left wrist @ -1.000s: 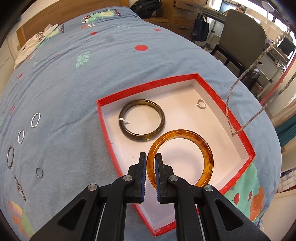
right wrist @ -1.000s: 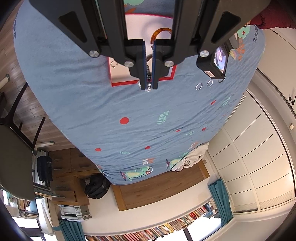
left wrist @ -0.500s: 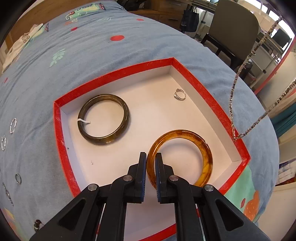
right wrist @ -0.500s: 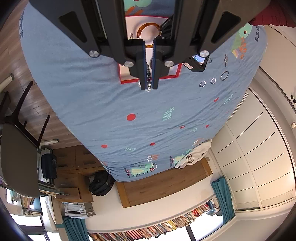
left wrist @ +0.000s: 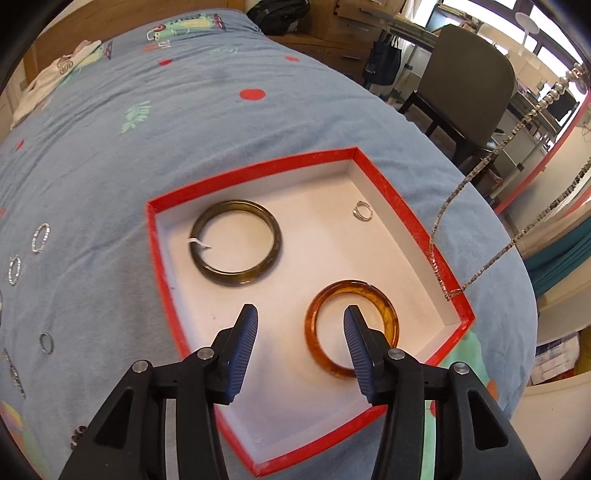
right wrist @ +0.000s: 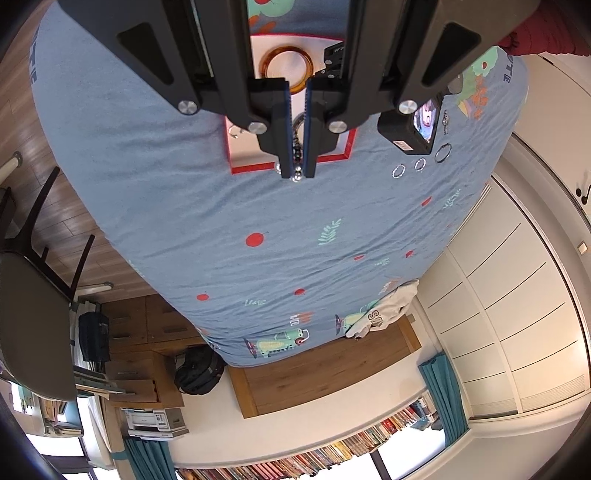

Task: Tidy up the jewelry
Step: 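Lower the silver necklace onto the amber bangle and open the right gripper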

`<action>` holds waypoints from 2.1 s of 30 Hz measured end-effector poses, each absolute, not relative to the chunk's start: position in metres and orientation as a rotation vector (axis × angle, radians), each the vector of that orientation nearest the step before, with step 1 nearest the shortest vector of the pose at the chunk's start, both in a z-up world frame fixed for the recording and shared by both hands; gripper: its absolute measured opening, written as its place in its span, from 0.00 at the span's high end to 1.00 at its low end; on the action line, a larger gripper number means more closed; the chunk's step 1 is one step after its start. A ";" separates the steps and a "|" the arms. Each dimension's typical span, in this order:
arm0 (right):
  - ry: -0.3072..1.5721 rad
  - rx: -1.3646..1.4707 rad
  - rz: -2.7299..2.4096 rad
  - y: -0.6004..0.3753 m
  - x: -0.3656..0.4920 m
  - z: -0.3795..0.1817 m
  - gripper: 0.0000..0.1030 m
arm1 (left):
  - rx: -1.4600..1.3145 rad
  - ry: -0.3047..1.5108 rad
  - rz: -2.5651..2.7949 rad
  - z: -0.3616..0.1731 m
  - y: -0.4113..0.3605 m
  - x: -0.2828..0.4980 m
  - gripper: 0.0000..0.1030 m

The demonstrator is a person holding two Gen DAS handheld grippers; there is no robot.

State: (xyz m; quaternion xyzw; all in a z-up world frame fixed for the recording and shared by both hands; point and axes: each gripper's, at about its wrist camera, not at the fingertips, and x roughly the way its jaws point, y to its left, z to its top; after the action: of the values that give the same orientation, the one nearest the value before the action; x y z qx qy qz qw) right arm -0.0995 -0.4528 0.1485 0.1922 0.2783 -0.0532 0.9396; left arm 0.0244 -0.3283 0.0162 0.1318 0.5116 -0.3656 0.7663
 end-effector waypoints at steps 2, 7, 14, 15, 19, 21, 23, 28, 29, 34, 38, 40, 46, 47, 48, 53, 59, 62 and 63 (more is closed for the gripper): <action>0.566 0.390 -0.101 -0.448 -0.099 0.149 0.95 | 0.285 1.100 -0.779 0.022 -0.319 0.027 0.53; 0.575 0.396 -0.081 -0.433 -0.095 0.144 0.95 | 0.274 1.079 -0.737 0.034 -0.295 0.034 0.53; 0.620 0.410 -0.063 -0.414 -0.083 0.125 0.95 | 0.267 1.065 -0.690 0.042 -0.261 0.042 0.53; 0.627 0.410 -0.064 -0.413 -0.082 0.121 0.95 | 0.262 1.065 -0.684 0.042 -0.256 0.043 0.53; 0.662 0.405 -0.071 -0.408 -0.076 0.106 0.95 | 0.240 1.063 -0.668 0.046 -0.238 0.049 0.53; 0.685 0.399 -0.074 -0.408 -0.073 0.098 0.95 | 0.232 1.061 -0.663 0.047 -0.232 0.049 0.53; 0.711 0.396 -0.080 -0.408 -0.072 0.090 0.95 | 0.226 1.058 -0.659 0.050 -0.226 0.050 0.53; 0.783 0.406 -0.087 -0.410 -0.074 0.066 0.95 | 0.205 1.055 -0.640 0.053 -0.212 0.055 0.53; 0.802 0.409 -0.086 -0.409 -0.072 0.060 0.95 | 0.202 1.055 -0.636 0.053 -0.209 0.056 0.53; 0.844 0.443 -0.068 -0.404 -0.063 0.039 0.95 | 0.195 1.050 -0.620 0.055 -0.191 0.057 0.53; 0.840 0.476 -0.002 -0.390 -0.057 0.035 0.95 | 0.188 1.050 -0.601 0.056 -0.178 0.061 0.53; 0.828 0.509 0.029 -0.387 -0.056 0.035 0.95 | 0.184 1.049 -0.590 0.057 -0.173 0.063 0.53; 0.878 0.510 0.018 -0.393 -0.068 0.026 0.95 | 0.164 1.051 -0.577 0.057 -0.165 0.063 0.53; 0.886 0.509 0.004 -0.396 -0.073 0.024 0.95 | 0.162 1.051 -0.578 0.058 -0.165 0.063 0.53; 0.893 0.507 -0.009 -0.399 -0.076 0.023 0.95 | 0.161 1.051 -0.580 0.058 -0.166 0.062 0.53; 0.965 0.476 -0.091 -0.416 -0.086 0.011 0.95 | 0.168 1.046 -0.593 0.060 -0.171 0.058 0.53; 1.032 0.453 -0.095 -0.413 -0.083 -0.004 0.95 | 0.172 1.043 -0.594 0.061 -0.172 0.057 0.53; 1.052 0.437 -0.111 -0.410 -0.079 -0.008 0.95 | 0.171 1.039 -0.586 0.063 -0.169 0.057 0.53; 1.059 0.430 -0.122 -0.410 -0.078 -0.009 0.95 | 0.170 1.039 -0.583 0.063 -0.167 0.058 0.53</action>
State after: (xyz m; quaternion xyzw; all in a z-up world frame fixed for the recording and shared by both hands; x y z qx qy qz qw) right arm -0.0775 -0.4099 -0.0088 0.2031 0.5007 -0.0578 0.8395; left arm 0.0575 -0.1672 0.0634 0.0798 0.4886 -0.2743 0.8244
